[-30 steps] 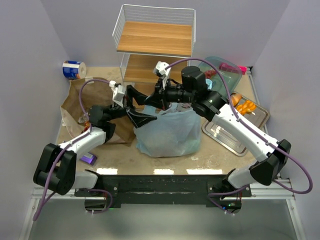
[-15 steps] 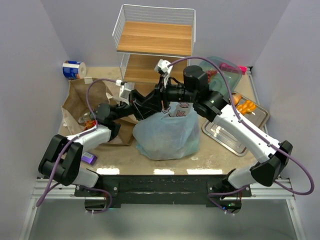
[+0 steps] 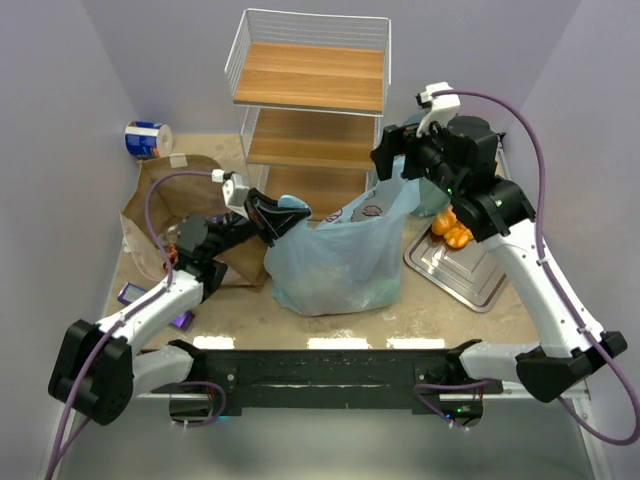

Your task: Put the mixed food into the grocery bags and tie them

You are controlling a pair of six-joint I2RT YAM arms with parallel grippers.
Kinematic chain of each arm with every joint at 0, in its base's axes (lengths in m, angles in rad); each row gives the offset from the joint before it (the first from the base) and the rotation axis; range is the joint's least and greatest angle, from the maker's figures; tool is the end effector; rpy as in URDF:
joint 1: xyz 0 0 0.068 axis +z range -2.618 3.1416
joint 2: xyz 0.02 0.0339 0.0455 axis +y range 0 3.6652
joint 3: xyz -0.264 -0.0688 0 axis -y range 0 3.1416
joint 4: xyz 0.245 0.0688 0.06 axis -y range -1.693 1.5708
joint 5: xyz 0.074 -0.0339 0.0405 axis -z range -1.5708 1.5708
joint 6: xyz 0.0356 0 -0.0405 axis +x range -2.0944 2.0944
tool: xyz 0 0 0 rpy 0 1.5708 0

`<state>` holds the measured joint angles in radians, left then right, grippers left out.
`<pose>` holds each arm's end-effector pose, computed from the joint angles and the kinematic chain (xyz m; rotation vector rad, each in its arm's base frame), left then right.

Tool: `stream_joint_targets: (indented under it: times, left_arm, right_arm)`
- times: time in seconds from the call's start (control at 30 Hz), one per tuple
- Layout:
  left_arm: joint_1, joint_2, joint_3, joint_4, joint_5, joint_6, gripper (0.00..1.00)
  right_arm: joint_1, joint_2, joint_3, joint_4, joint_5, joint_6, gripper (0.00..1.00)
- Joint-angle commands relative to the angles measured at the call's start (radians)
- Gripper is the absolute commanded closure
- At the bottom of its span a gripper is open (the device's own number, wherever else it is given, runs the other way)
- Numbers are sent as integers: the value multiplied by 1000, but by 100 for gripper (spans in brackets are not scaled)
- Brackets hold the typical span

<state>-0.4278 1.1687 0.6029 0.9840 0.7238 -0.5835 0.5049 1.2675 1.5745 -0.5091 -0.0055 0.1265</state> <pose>0.2156 -0.1242 0.3166 0.5961 1.2351 -1.2757 0.2309 0.1278 0.4747 -0.3417 1.7632 0.4597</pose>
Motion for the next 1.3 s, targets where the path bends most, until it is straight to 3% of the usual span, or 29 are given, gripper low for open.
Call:
stream_joint_targets:
  times: [0.0, 0.1, 0.33, 0.5, 0.6, 0.63, 0.73, 0.9, 1.1, 1.27]
  left_arm:
    - [-3, -78, -5, -148, -116, 102, 100]
    - [-3, -104, -3, -186, -121, 120, 100]
    - [-3, -116, 1, -225, -109, 131, 100]
    - [-3, -132, 1, -248, -103, 143, 100]
    - [-3, -144, 8, -280, -112, 159, 100]
    - [-3, -152, 11, -288, -122, 165, 100]
    - [-3, -193, 24, -321, -216, 180, 100]
    - [-3, -288, 44, -352, -443, 185, 100]
    - [-3, -348, 31, -360, -527, 151, 100]
    - [-3, -339, -37, -352, -538, 120, 100]
  right_arm:
    - [-34, 1, -24, -78, 284, -44, 1]
    - [-61, 13, -31, -62, 352, -71, 1]
    - [-115, 117, -27, -29, 315, -108, 5]
    - [-175, 179, -25, 30, 184, -152, 19]
    - [-181, 194, 5, 38, 108, -159, 47]
    - [-181, 190, 15, 38, 95, -145, 71]
    - [-183, 121, 2, 60, 59, -104, 98]
    - [-181, -58, -8, 53, 96, -64, 100]
    - [-181, -206, -45, 20, 66, -47, 100]
    - [-181, -327, -186, 49, -214, -60, 100]
